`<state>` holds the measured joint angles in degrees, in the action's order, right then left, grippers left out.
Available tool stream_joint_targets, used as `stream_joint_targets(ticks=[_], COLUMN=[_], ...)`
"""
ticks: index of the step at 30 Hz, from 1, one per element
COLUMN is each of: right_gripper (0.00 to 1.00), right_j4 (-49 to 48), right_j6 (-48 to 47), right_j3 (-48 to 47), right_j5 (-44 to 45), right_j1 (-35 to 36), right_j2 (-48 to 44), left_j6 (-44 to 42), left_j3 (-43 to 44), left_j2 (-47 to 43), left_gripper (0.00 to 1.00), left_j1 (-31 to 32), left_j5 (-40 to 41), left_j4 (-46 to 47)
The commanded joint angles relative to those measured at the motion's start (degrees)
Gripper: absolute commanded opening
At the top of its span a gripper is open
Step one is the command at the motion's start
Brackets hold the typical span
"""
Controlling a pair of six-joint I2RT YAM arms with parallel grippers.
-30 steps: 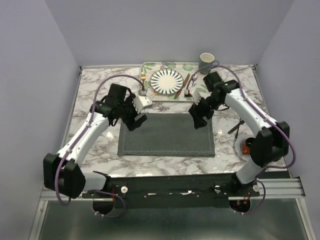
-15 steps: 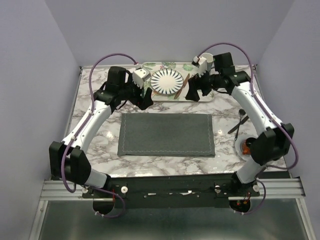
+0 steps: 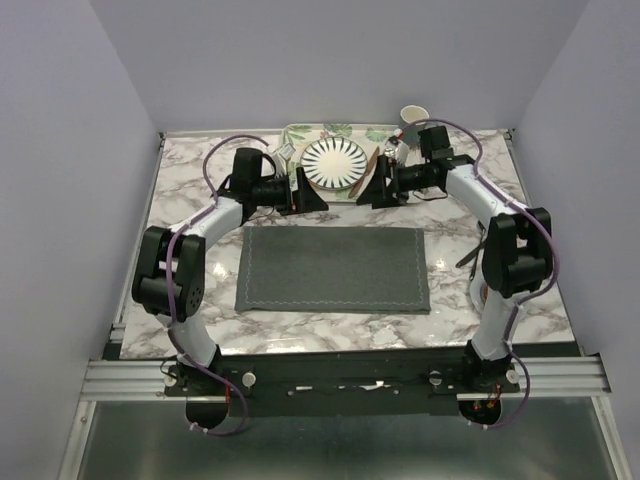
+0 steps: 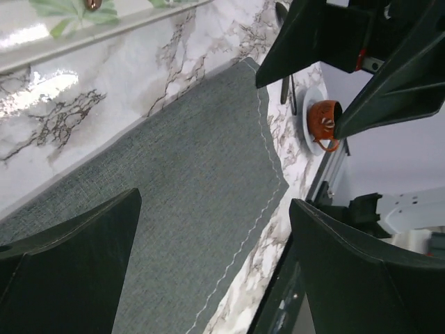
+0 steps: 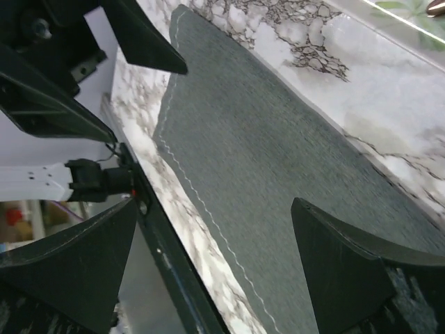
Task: Fold the napkin into a case and place the utensils inside
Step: Smooth out the rectangle-folded napkin at the center of the board.
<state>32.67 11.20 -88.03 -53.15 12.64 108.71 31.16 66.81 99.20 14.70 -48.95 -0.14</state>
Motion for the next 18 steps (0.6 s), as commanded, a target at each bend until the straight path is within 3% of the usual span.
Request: stream_joint_targets(ticks=[1, 7, 18], right_gripper=[1.00, 1.00, 1.00], right_j4=[-10.85, -19.39, -19.57], right_j6=[12.61, 18.77, 17.98], right_j3=[1.81, 4.01, 9.71], right_j5=[-8.11, -8.38, -10.22], right_j1=[1.24, 1.68, 0.81], right_j2=[6.51, 11.79, 20.14], left_j6=[10.41, 11.82, 13.14], left_j3=[0.51, 2.01, -1.06], left_j2=[5.38, 12.59, 21.65], left_gripper=[0.99, 0.99, 0.99], left_j1=[-0.28, -1.25, -4.15], left_j5=[-5.54, -6.24, -6.51], left_j4=[9.72, 11.48, 15.08])
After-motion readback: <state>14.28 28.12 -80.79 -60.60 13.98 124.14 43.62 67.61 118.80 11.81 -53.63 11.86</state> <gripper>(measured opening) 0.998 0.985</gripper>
